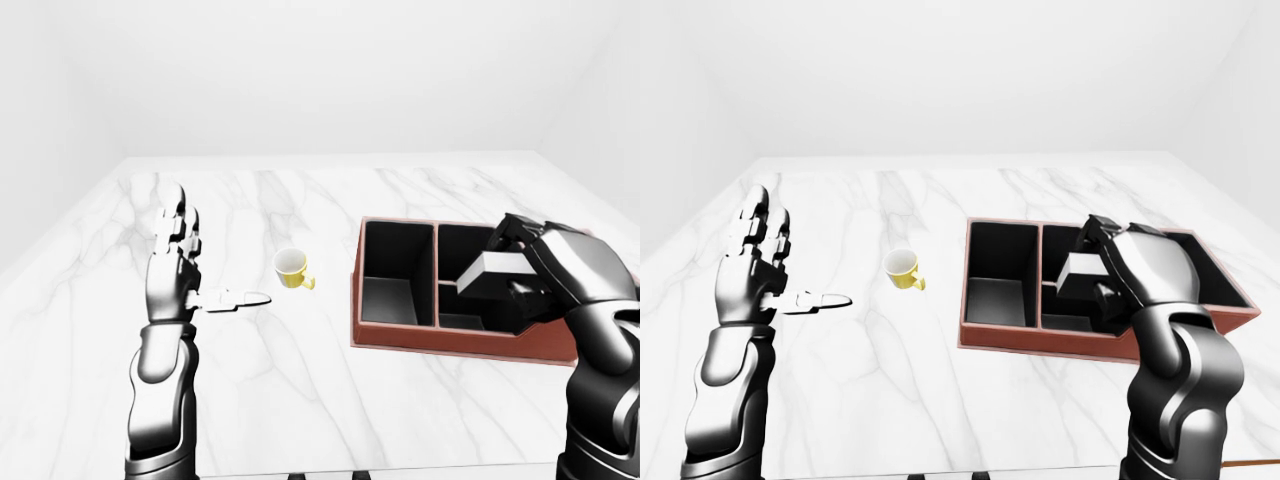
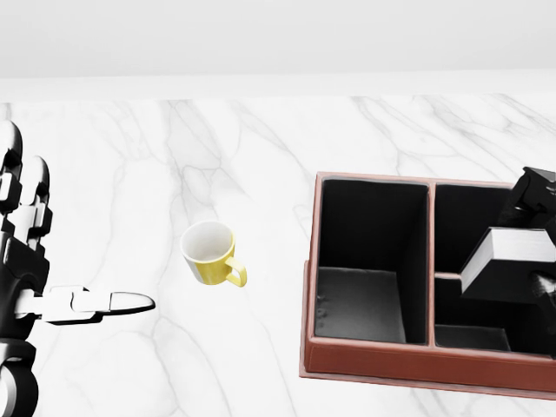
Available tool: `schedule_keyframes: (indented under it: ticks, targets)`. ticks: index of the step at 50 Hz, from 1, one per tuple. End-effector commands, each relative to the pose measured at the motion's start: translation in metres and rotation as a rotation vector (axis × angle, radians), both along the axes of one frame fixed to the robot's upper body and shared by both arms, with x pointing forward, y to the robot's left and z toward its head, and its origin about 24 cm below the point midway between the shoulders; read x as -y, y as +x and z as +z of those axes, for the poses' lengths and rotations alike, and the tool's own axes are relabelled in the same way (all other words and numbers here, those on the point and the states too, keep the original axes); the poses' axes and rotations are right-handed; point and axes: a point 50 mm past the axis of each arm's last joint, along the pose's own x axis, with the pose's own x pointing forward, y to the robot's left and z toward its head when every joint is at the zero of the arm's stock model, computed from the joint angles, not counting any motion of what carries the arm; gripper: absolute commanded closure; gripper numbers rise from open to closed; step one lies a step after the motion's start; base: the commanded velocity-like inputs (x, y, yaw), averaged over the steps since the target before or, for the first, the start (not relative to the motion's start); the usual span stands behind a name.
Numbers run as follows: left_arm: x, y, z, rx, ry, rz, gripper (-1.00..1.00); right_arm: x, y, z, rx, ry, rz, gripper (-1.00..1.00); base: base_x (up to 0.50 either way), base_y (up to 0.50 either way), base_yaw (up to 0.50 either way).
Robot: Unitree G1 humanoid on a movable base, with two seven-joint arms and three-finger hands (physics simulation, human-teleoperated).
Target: Pick up the book and place it in the caddy.
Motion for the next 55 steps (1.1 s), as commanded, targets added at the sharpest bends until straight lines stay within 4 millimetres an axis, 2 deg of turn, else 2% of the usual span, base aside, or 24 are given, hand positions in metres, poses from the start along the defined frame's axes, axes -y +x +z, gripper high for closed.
schedule_keyframes:
  ticks: [1, 27, 47, 55]
  targets:
    - [0.0, 0.001, -0.002, -0.008, -0.001, 0.0, -1.0, 0.001, -0.004, 0.001, 0.036, 0.004, -0.014, 1.0, 0.0, 0.0, 0.0]
    - [0.001, 0.001, -0.004, -0.019, -0.002, -0.001, -1.0, 0.004, -0.005, -0.018, -0.006, 0.053, -0.031, 1.0, 0.0, 0.0, 0.0]
    - [0.001, 0.002, -0.005, -0.023, -0.002, -0.005, -1.0, -0.005, 0.011, -0.024, -0.006, 0.046, -0.006, 1.0, 0.0, 0.0, 0.0]
    - [0.001, 0.002, -0.004, -0.02, -0.002, -0.004, -1.0, 0.001, 0.011, -0.026, -0.011, 0.03, -0.033, 1.0, 0.0, 0.0, 0.0]
